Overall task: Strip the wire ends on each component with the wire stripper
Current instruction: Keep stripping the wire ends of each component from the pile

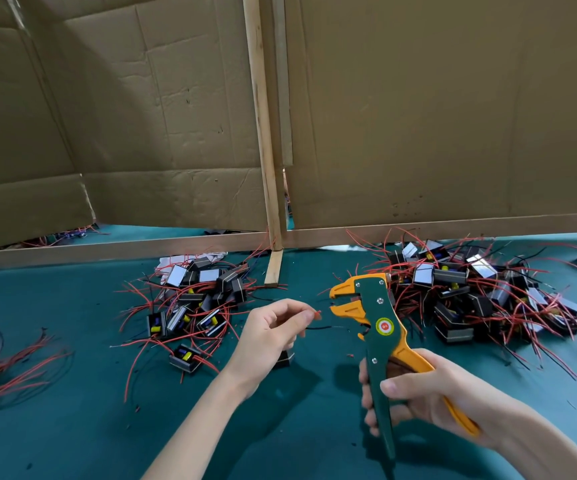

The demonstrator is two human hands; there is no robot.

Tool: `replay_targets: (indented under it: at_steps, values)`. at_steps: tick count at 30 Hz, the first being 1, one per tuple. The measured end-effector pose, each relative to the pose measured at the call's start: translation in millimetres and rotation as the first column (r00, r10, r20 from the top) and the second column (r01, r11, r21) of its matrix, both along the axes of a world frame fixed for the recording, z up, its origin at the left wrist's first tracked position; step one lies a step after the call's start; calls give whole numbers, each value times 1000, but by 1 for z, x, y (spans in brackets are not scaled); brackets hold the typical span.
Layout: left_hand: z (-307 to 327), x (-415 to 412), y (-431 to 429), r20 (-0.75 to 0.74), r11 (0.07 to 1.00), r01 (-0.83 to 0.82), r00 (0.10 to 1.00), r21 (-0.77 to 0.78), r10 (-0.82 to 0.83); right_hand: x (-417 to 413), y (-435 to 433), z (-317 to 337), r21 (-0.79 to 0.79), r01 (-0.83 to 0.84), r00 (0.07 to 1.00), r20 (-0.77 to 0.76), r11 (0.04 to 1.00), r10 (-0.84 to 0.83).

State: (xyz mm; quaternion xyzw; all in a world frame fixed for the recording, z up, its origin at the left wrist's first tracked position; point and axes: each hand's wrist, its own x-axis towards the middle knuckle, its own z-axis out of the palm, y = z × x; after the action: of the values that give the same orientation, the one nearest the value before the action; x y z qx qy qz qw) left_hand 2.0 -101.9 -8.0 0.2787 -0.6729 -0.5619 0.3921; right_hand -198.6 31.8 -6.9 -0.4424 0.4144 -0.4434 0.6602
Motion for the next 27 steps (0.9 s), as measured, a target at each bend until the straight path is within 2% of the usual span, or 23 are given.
replay_targets:
  at_steps: [14,23,27]
  values:
    - [2,3,-1,68,996,76,995,-51,-72,2,0,-2,21,-54,997,-56,998,55]
    - [9,11,-6,110,989,131,986,-71,-123,29,7,-3,125,188,971,-175,974,-165]
    - [3,6,-8,154,994,98,984,-38,-91,40,2,-7,101,262,941,-250,960,-230]
